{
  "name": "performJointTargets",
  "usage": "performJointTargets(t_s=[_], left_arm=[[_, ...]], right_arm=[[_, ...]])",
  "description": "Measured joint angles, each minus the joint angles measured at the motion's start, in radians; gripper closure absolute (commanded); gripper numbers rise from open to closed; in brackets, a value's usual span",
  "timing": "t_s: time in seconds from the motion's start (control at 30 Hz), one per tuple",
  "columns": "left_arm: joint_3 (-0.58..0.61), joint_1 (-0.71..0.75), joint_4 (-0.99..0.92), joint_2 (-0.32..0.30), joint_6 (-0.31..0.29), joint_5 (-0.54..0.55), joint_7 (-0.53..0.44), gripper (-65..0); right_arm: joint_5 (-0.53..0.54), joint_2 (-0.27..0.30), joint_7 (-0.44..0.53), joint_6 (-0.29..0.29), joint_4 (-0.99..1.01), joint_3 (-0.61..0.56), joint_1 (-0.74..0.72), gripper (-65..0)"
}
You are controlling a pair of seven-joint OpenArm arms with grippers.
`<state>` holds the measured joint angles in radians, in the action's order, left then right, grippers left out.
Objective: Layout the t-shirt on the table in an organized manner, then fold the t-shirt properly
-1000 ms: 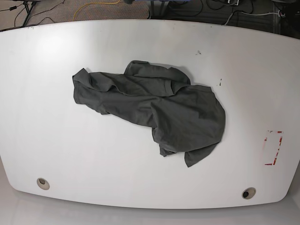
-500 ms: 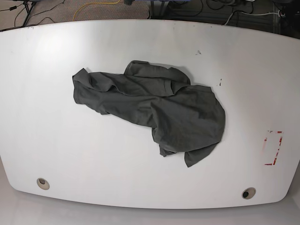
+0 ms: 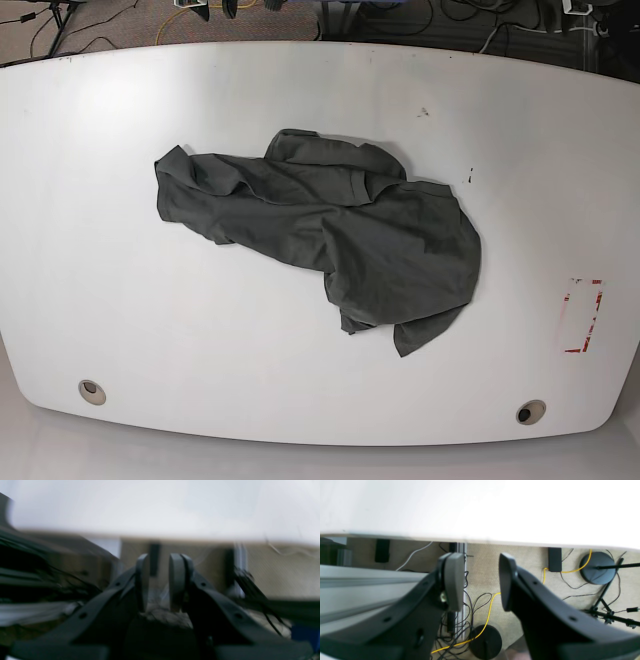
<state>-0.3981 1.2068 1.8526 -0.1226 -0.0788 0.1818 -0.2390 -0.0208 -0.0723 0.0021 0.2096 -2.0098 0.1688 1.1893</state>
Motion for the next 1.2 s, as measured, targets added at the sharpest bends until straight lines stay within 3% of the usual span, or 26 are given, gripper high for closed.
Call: performJointTargets(t_s=[0.17,0.5,0.67,0.83,0.93,1.1,1.2], left_arm=[[-0.026,-0.013,0.052,0.003,-0.006,0.000,0.002,-11.8],[-0.023,-0.186,0.071,0.000,-0.006,-0.002,0.005,-12.1],[0.006,-0.272,0.071,-0.002,0.001,-0.001,0.063,-12.2],[0.033,-0.358,0.070,-0.029,-0.013,-0.001,0.166,-12.2],[0.031,-0.396,0.071,-0.036,-0.006,-0.001,0.223,-12.2],[0.021,-0.458,0.071,-0.035,-0.006,-0.001,0.296,-12.2],[0.021,-0.493,0.071,-0.033,-0.007,0.000,0.343,-14.3]], right_arm=[[0.000,0.000,-0.005,0.000,0.002,0.000,-0.055,-21.7],[-0.001,0.000,-0.012,0.000,0.008,0.001,-0.221,-22.5],[0.000,0.000,-0.019,-0.002,0.010,0.001,-0.330,-30.4],[-0.001,0.000,-0.131,0.001,0.010,0.001,-0.429,-40.4],[0.000,0.000,-0.170,0.018,0.010,0.002,-0.486,-40.9],[0.000,0.003,-0.247,0.103,0.010,0.002,-0.584,-41.4],[-0.001,0.006,-0.305,0.117,0.014,0.005,-0.641,-41.1]])
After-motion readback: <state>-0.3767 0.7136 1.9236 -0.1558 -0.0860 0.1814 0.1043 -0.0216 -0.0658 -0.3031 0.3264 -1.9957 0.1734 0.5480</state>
